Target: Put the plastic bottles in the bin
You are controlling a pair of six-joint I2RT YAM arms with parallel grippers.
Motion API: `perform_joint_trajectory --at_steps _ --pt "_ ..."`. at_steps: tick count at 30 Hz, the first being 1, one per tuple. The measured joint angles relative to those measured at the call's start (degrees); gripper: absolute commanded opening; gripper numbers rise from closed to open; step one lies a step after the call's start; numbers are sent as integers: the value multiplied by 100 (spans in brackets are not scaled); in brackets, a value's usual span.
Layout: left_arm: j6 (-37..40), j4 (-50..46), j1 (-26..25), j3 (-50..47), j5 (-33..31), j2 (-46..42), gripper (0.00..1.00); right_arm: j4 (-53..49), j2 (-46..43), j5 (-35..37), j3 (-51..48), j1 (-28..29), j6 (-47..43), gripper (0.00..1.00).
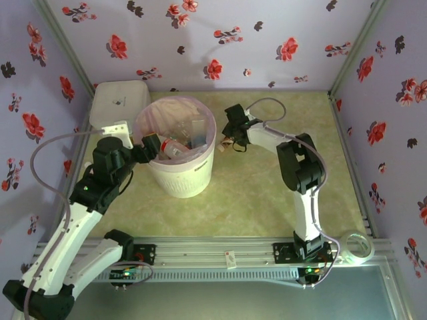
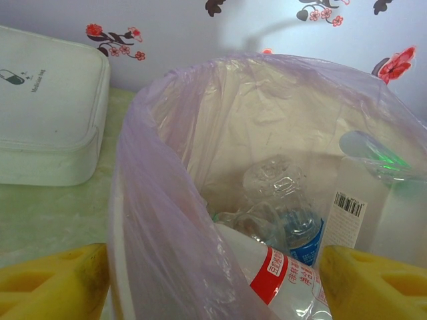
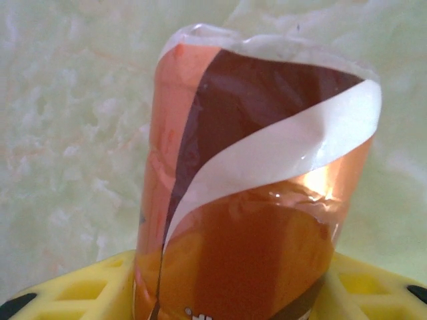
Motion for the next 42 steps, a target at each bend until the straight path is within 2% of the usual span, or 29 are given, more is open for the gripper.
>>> perform_joint_trajectory --at_steps 14,23,26,31,42 --pt "-87 411 11 0 422 369 81 -890 -2892 431 13 -533 -1908 50" --pt "-192 883 9 35 999 820 79 -1703 -3637 26 1067 -542 -2710 49" --pt "-197 938 -46 105 1075 973 79 -1875 -3748 -181 1410 -470 -2771 49" --pt "-216 1093 -289 177 1097 1176 78 -2107 -3644 -374 2048 39 -2918 49" --pt "-330 1322 -546 192 1182 1357 78 -2387 -2428 -835 3005 1014 -3027 48"
